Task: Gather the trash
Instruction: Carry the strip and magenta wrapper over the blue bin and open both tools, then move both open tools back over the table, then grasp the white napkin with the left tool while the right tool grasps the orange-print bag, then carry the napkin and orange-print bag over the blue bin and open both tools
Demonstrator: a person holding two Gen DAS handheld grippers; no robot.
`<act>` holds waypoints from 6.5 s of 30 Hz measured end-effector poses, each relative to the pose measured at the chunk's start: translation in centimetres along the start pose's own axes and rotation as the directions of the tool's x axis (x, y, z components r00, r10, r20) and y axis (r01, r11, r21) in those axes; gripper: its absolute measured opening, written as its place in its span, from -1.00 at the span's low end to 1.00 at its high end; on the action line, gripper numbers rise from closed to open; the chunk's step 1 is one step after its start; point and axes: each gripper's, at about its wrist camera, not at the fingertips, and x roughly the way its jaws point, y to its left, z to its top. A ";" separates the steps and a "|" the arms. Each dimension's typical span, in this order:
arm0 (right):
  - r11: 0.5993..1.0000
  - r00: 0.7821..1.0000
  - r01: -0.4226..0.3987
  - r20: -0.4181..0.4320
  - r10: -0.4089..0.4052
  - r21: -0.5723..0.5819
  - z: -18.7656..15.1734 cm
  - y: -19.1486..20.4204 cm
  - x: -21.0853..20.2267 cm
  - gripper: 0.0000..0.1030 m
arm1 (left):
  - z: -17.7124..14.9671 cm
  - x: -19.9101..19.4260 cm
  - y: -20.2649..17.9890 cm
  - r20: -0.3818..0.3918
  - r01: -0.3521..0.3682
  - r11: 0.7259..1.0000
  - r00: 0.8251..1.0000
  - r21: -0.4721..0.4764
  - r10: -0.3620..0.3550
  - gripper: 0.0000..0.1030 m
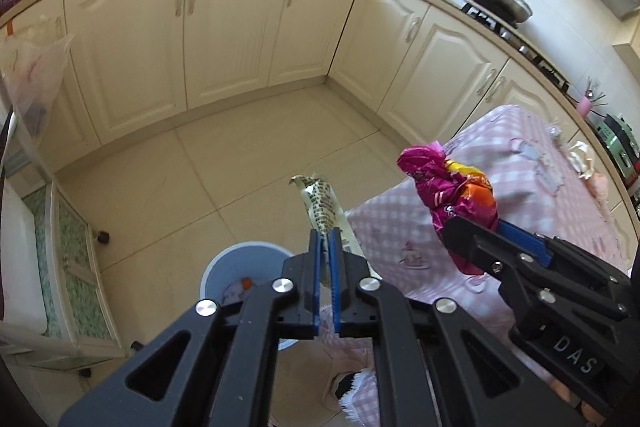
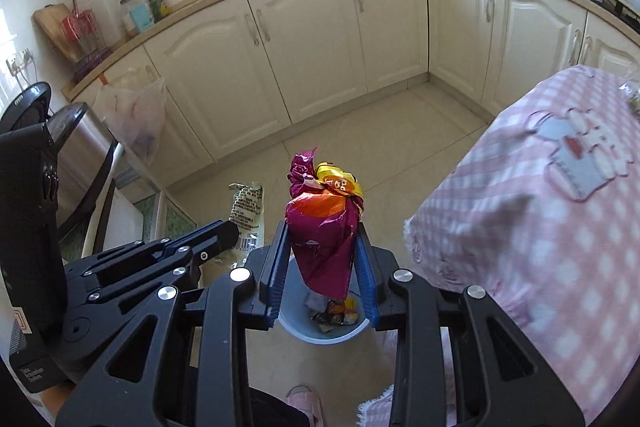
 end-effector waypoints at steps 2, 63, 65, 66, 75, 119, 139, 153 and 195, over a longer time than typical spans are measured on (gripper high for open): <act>1.000 1.000 0.003 -0.022 -0.003 0.000 -0.2 0.3 1.4 -0.43 | -0.2 1.0 1.0 -0.020 -0.004 1.000 1.000 -0.016 0.004 -0.92; 0.991 0.987 0.123 0.099 -0.128 0.049 1.6 -6.2 -6.1 -0.13 | 3.0 -2.1 -6.0 0.089 0.100 0.995 0.991 0.029 -0.102 -0.18; 0.987 0.979 0.146 0.133 -0.154 0.068 1.5 -8.1 -8.5 -0.11 | 3.4 -2.9 -9.4 0.107 0.117 0.990 0.986 0.084 -0.126 -0.11; 0.984 0.974 0.157 0.151 -0.168 0.080 1.4 -9.3 -9.9 -0.10 | 3.6 -3.3 -11.5 0.111 0.131 0.984 0.983 0.118 -0.144 -0.09; 0.930 0.909 0.290 0.238 -0.341 0.225 -0.3 -20.8 -18.5 -0.02 | 4.4 -3.3 -26.8 0.095 0.225 0.914 0.958 0.338 -0.271 0.14; 0.694 0.885 0.277 0.106 -0.454 0.665 0.2 -41.0 -18.7 0.33 | 8.9 8.0 -43.9 -0.046 0.392 0.855 0.915 0.341 -0.401 -0.89; 0.806 0.876 0.191 0.274 -0.397 0.560 1.3 -33.8 -25.5 -0.40 | 9.7 0.0 -35.8 0.039 0.442 0.845 0.879 0.300 -0.474 -0.89; 0.930 0.941 0.102 0.269 -0.205 0.353 2.6 -19.2 -20.3 -0.40 | 6.6 -7.5 -22.2 0.132 0.359 0.905 0.910 0.230 -0.394 -0.89; 1.000 0.989 0.006 -0.146 -0.002 0.028 -0.2 0.2 9.5 -0.39 | -0.6 6.7 9.2 -0.067 0.005 0.978 0.998 -0.208 -0.020 -0.40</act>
